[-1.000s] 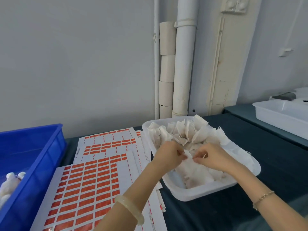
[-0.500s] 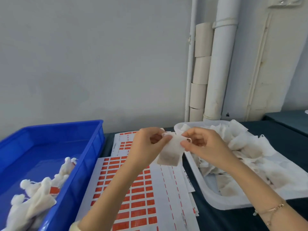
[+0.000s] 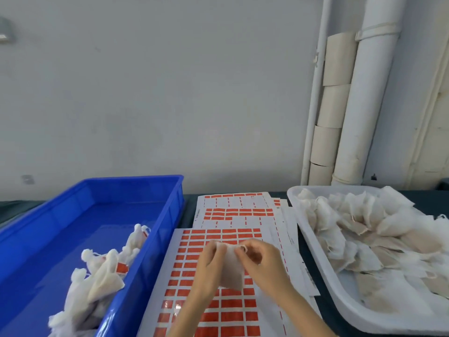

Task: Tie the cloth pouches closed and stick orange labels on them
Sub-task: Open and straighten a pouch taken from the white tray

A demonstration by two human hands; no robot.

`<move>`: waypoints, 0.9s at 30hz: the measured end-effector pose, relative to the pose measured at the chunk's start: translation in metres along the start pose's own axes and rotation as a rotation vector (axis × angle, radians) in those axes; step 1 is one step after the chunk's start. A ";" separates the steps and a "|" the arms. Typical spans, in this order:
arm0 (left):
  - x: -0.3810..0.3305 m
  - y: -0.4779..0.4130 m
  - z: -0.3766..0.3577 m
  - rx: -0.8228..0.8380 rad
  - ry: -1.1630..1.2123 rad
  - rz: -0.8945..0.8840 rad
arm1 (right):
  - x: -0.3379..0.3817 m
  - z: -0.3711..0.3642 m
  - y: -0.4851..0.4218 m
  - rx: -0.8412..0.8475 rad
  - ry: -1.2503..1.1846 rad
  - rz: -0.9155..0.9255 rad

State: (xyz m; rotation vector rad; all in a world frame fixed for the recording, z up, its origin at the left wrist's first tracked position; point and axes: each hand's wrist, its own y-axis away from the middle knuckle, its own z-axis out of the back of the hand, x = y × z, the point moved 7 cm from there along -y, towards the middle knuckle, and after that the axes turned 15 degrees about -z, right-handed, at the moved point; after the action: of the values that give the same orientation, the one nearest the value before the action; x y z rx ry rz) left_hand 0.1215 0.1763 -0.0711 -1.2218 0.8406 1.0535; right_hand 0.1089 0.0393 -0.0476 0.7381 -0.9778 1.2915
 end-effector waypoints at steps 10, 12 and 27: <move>0.052 -0.014 -0.015 0.048 -0.072 0.144 | -0.075 -0.016 -0.041 0.066 -0.128 -0.219; 0.054 -0.015 -0.014 0.046 -0.042 0.150 | -0.081 -0.014 -0.044 0.079 -0.179 -0.247; 0.053 -0.017 -0.014 0.139 0.051 0.126 | -0.076 -0.014 -0.042 0.133 -0.229 -0.172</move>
State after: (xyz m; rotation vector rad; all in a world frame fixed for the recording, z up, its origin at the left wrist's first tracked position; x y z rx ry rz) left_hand 0.1546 0.1712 -0.1175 -1.0939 1.0242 1.0497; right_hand 0.1525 0.0115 -0.1190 1.0682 -0.9934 1.1459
